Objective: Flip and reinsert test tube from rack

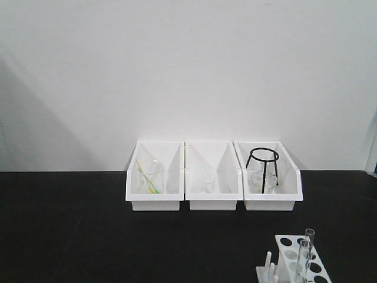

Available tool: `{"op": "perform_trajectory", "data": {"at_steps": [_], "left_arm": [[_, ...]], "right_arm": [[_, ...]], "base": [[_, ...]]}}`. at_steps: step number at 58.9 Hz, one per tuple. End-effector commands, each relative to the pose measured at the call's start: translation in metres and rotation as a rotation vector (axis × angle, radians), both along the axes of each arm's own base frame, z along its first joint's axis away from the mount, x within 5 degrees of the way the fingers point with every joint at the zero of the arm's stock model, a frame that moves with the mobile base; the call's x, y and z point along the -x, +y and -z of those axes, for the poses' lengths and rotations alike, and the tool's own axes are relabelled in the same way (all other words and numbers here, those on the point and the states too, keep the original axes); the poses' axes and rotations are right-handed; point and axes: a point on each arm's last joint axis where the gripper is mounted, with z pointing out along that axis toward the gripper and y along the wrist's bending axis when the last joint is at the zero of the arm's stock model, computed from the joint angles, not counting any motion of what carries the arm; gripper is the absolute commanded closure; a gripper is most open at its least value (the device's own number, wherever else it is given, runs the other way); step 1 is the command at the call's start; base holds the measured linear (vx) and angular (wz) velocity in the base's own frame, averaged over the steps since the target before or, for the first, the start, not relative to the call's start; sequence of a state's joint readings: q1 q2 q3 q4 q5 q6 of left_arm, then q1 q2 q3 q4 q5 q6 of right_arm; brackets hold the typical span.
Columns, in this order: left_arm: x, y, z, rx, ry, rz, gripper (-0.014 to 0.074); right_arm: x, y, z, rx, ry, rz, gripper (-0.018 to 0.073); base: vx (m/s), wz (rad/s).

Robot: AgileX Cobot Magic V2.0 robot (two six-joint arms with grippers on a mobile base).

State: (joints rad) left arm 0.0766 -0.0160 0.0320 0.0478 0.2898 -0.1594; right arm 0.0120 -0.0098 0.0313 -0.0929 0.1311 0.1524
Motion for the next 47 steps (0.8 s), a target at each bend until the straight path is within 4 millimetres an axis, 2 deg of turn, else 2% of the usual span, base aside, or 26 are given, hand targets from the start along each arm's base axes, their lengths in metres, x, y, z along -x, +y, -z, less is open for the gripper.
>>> {"op": "perform_trajectory", "data": {"at_steps": [1, 32, 45, 47], "left_arm": [[-0.0008, -0.0008, -0.0085, -0.004, -0.099, 0.011, 0.0603], [-0.0008, -0.0008, -0.0085, -0.004, -0.099, 0.011, 0.0603], [-0.0008, -0.0008, -0.0085, -0.004, -0.099, 0.011, 0.0603], [-0.0008, -0.0008, -0.0085, -0.004, -0.099, 0.011, 0.0603]], "right_arm": [[0.0007, 0.0006, -0.0087, 0.007, -0.099, -0.007, 0.0568], [0.0007, 0.0007, -0.0089, 0.007, -0.101, -0.007, 0.0568], [0.0008, 0.0009, -0.0121, 0.008, -0.136, -0.009, 0.0568], [0.0012, 0.0013, -0.0164, 0.006, -0.184, -0.014, 0.0568]], "base": [[0.14, -0.01], [0.06, 0.0], [0.0, 0.0], [0.0, 0.0]]}}
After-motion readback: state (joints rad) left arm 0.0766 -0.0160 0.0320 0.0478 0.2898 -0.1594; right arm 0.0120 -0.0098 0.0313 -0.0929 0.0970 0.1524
